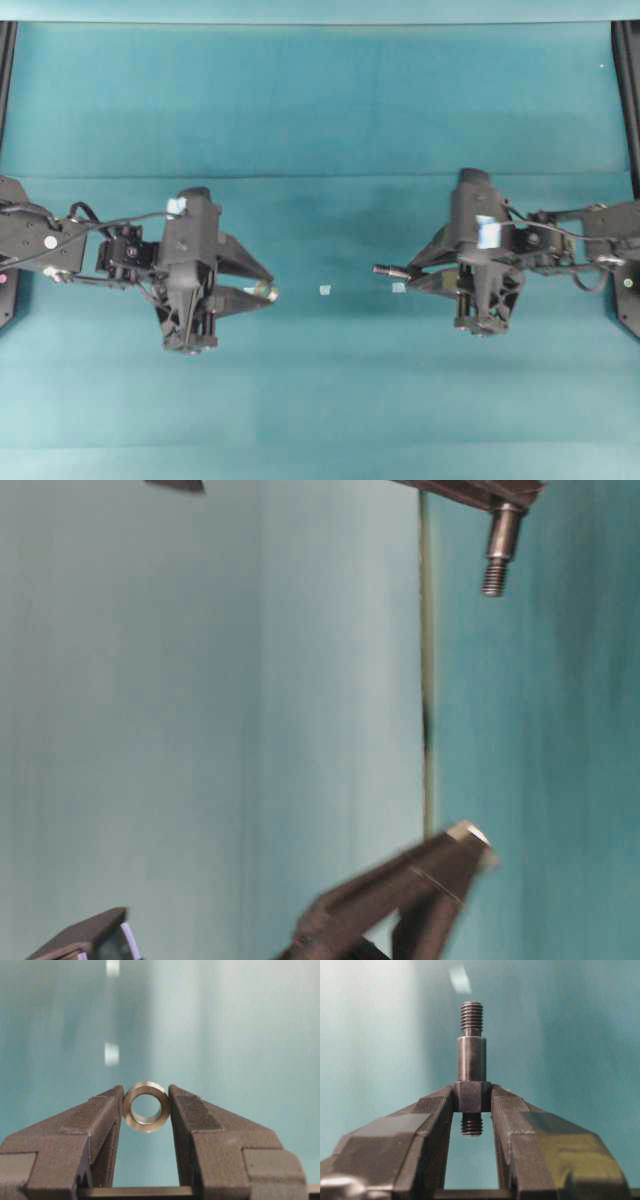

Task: Insert the washer onto the shaft with both hands.
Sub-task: 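Lift washer and shaft off the table, rotating grippers to face each other, then bring the washer toward the shaft's upper threaded end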

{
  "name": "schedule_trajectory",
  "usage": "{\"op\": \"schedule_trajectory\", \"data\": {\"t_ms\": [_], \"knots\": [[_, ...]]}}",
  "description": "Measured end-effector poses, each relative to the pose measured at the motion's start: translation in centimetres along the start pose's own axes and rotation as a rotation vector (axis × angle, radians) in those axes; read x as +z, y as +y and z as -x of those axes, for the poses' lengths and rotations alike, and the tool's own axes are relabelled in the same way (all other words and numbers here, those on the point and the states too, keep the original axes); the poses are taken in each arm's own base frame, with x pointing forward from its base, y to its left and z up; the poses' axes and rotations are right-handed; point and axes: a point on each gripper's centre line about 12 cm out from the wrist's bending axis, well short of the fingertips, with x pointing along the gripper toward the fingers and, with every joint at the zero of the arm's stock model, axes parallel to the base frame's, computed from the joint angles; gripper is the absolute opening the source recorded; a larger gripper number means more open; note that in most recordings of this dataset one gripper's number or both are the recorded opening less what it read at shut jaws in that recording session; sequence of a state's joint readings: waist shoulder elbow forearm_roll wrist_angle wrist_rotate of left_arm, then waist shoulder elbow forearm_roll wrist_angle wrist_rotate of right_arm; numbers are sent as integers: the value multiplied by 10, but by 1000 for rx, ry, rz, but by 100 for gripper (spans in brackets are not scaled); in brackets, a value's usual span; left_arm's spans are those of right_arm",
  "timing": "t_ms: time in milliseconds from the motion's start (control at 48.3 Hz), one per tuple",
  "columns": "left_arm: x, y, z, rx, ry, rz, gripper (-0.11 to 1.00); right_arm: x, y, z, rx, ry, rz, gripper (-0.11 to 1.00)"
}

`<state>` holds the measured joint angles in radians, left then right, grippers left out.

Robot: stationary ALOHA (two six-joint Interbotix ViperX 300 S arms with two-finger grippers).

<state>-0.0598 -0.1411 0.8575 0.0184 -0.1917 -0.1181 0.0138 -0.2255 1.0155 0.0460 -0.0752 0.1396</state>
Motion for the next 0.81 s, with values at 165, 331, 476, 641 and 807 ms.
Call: {"op": "schedule_trajectory", "data": {"t_ms": [165,331,476,641,807], "knots": [[11,1,1,-7,-107,14,34,-3,8,2,33,-53,-33,0],[15,0,-2,-17,-171,20,34,-2,19,4,75,-113,-47,0],[14,0,-4,-18,-180,21,34,-1,26,6,103,-149,-58,0],[13,0,-6,-19,-183,21,34,-3,30,7,123,-169,-55,0],[16,0,-8,-23,-212,29,34,0,35,9,144,-212,-59,0]]}}
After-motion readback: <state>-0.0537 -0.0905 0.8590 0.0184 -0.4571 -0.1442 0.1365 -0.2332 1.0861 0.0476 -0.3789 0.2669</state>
